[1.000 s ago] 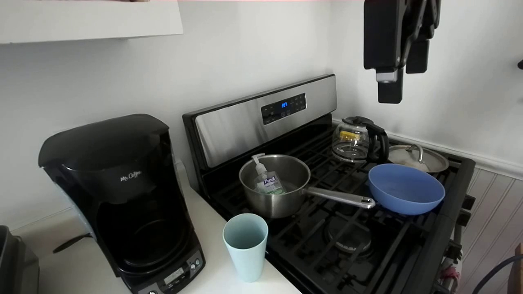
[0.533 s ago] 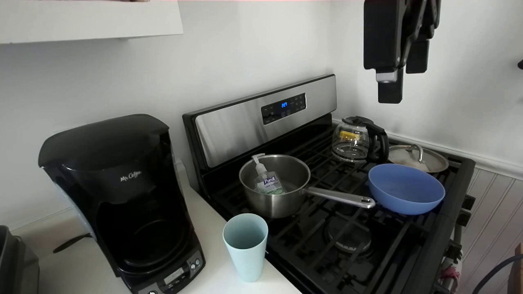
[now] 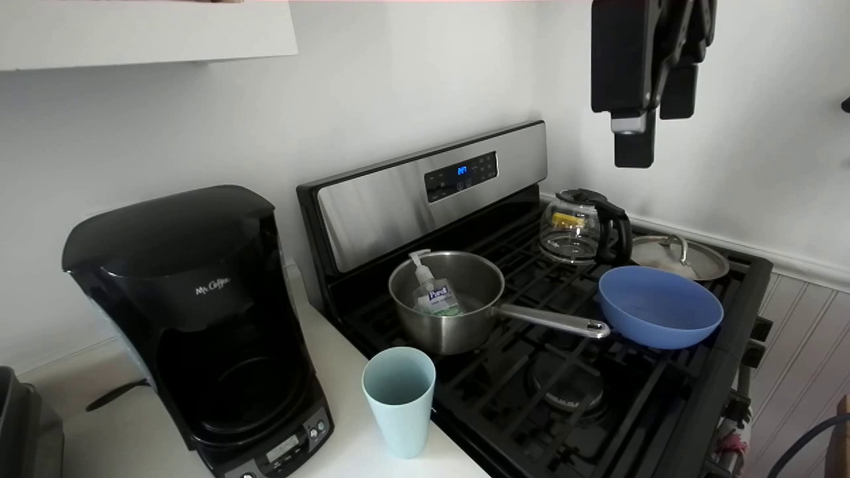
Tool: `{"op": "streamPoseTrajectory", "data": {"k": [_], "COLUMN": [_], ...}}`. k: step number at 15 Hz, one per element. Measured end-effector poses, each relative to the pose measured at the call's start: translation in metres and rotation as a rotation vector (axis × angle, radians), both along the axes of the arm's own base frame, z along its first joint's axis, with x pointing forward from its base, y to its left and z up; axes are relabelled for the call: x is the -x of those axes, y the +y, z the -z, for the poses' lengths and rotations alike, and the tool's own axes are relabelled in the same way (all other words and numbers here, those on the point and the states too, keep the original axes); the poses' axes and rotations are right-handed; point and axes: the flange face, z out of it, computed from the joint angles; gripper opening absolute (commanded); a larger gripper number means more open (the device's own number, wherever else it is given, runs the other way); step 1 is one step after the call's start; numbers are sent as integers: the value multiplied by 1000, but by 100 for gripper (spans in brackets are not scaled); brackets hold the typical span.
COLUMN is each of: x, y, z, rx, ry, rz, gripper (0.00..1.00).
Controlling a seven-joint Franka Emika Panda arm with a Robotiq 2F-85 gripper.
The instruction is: Move the blue bowl backward on the stove
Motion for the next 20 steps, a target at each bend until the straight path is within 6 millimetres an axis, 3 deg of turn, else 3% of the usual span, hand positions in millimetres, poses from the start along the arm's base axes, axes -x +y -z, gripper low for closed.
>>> {"op": "streamPoseTrajectory", "data": {"k": [3,5,10,13,17,20], "x": [-1,-6,-17,-5,14,21], "y": [-4,-21,-107,-150,-194,-204], "z": [-1,-4,-12,3,41,56], "rx": [-5,-15,-52,-50,-34,-24], "ry": [-1,-11,-34,-22,5,22], "rz": [12,83,360,530,751,815], "gripper": [100,100,100,100,100,100]}}
